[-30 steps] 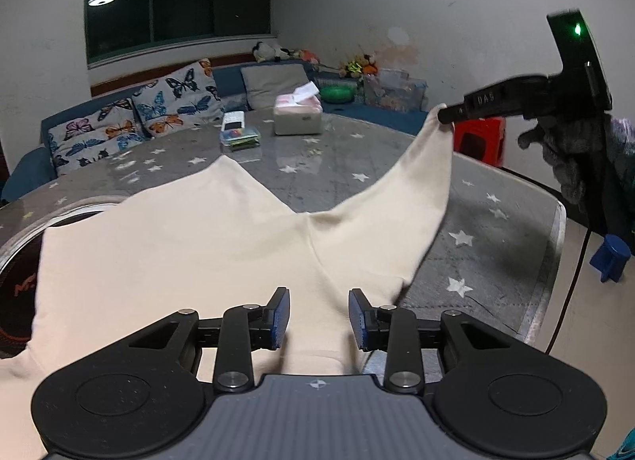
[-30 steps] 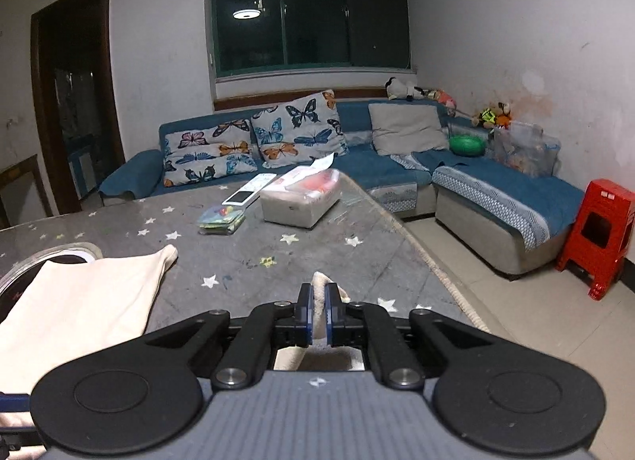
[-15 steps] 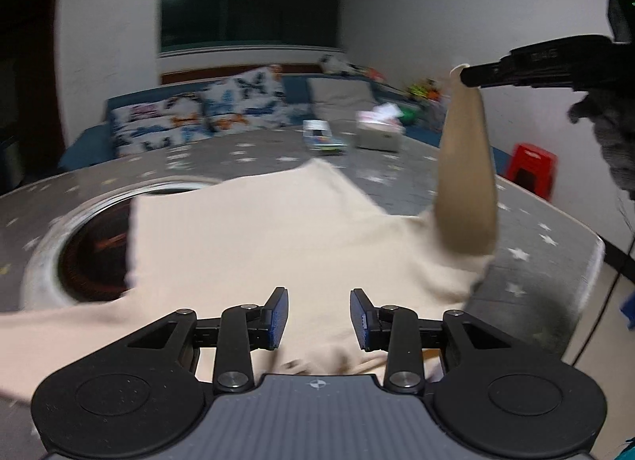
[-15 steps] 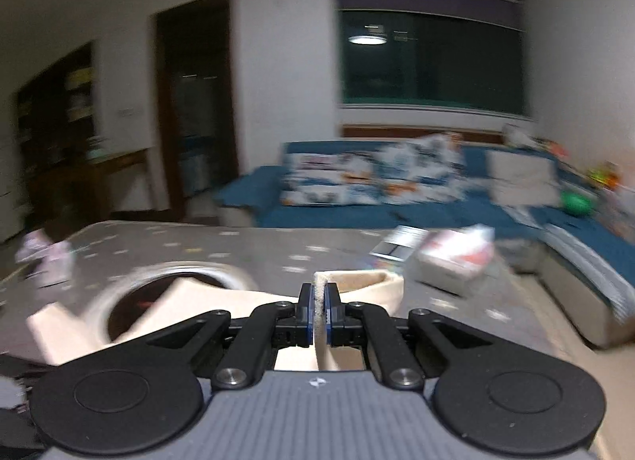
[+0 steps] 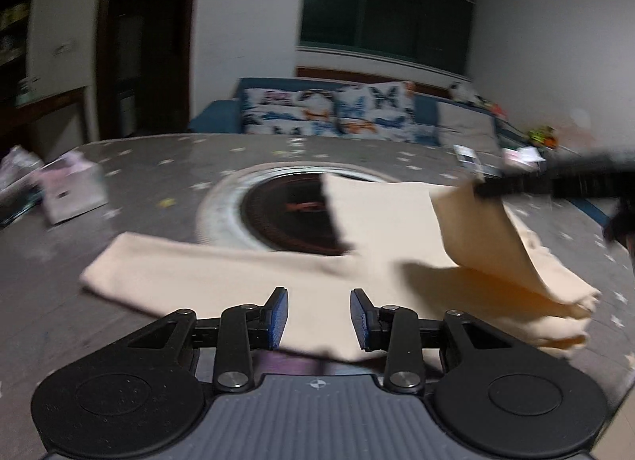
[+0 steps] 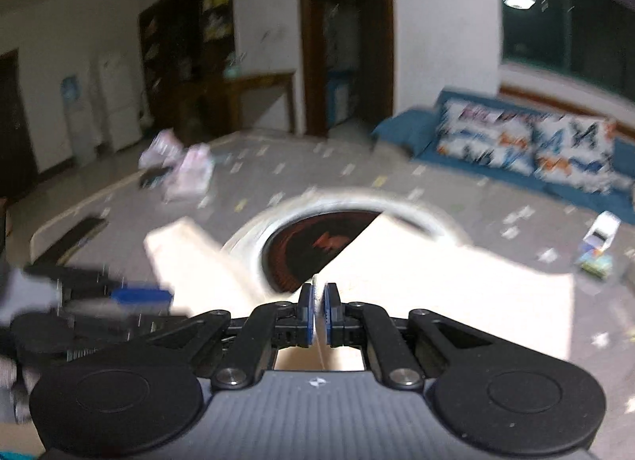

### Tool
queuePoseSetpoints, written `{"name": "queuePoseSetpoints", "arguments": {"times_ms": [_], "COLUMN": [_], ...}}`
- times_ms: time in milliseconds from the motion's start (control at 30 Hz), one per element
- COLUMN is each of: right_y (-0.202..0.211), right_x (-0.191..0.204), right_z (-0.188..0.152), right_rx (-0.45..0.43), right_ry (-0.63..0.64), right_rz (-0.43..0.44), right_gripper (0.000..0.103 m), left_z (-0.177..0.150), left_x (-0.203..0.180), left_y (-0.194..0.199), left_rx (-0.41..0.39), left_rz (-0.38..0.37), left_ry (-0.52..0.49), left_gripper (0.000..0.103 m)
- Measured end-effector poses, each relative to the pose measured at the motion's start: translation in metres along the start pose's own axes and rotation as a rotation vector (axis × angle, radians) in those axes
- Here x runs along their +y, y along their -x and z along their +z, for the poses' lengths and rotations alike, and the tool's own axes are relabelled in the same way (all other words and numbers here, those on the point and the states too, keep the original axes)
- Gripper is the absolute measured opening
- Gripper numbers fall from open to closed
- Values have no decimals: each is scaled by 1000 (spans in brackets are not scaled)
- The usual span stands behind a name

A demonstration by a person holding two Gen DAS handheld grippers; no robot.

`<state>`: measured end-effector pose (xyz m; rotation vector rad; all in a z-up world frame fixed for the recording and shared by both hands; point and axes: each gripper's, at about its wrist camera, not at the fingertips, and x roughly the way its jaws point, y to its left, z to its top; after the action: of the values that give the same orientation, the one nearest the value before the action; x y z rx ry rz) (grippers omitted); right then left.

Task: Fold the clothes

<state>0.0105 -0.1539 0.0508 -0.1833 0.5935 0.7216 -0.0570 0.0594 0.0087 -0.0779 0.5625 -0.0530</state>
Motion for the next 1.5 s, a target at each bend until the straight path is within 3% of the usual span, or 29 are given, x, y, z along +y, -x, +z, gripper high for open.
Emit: {"name": "queuePoseSetpoints", "arguments": {"times_ms": [133,200,433,567,700,1000,1133,1400,1500], "right_y": [-14,-7,6,-9,-23,-38,-26,-44,-34], "right_x": [18,17,-1,-5,4,18,14,31,29], "right_z": [-14,-15,-25,-38,-47,-41,-30,-40,-34], "right_rx": [76,78,128,181,220,200,135,200,162], "right_ry": [42,50,62,54,84,141,112,195,179], "right_rz": [57,58,-1,-7,13,-15,-39,-2,0], "right_gripper": [13,25,25,25,25,23,23,18,18], "left_z": [-3,-3,5,5,5,7,7,9,10], "left_x": [19,29,66,80,89,101,104,107,109], "left_y": [-2,-4,-17,-21,-23,-25,-25,-26,-26], "left_rx": [15,26,33,46,51,45,44,34,33], "left_rz": [89,127,263,313,337,352,349,347,354], "left_ry": [46,80,206,262,287,333,349,358,357], "left_gripper": [40,40,40,43,43,43,43,43,43]}}
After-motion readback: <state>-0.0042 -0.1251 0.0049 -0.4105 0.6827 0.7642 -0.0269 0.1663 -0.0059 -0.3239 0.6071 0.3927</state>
